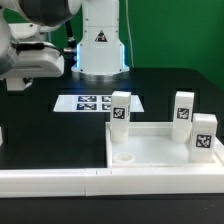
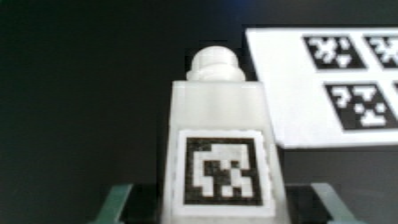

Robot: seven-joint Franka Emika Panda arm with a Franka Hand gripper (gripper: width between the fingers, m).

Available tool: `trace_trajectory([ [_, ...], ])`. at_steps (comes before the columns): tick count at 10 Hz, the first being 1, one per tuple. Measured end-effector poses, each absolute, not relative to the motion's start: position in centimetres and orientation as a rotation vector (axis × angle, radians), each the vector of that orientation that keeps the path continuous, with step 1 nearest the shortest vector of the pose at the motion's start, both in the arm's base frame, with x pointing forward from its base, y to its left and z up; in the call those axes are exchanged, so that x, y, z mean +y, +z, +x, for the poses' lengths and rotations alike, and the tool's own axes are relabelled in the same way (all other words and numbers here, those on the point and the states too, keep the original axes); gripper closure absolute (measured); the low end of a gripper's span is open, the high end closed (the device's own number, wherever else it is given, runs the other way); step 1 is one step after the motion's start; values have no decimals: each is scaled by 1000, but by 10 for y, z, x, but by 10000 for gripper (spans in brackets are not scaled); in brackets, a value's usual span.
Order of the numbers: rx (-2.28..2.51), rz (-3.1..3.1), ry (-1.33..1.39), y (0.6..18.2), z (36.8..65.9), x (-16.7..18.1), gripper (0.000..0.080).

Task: Assemble square table

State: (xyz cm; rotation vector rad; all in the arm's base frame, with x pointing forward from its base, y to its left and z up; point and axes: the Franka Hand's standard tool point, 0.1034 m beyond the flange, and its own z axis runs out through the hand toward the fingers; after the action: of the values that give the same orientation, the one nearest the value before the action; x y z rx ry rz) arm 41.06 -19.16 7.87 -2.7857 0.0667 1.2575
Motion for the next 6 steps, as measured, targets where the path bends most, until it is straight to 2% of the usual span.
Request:
trace_trajectory([
  [2,50,-2888,1057,80,417,-194,509],
  [3,59,-2939,964,89,432,-187,509],
  [5,-13,-3072,687,114,481,-162,509],
  [6,-46,-3103,592,125,495,-155,509],
])
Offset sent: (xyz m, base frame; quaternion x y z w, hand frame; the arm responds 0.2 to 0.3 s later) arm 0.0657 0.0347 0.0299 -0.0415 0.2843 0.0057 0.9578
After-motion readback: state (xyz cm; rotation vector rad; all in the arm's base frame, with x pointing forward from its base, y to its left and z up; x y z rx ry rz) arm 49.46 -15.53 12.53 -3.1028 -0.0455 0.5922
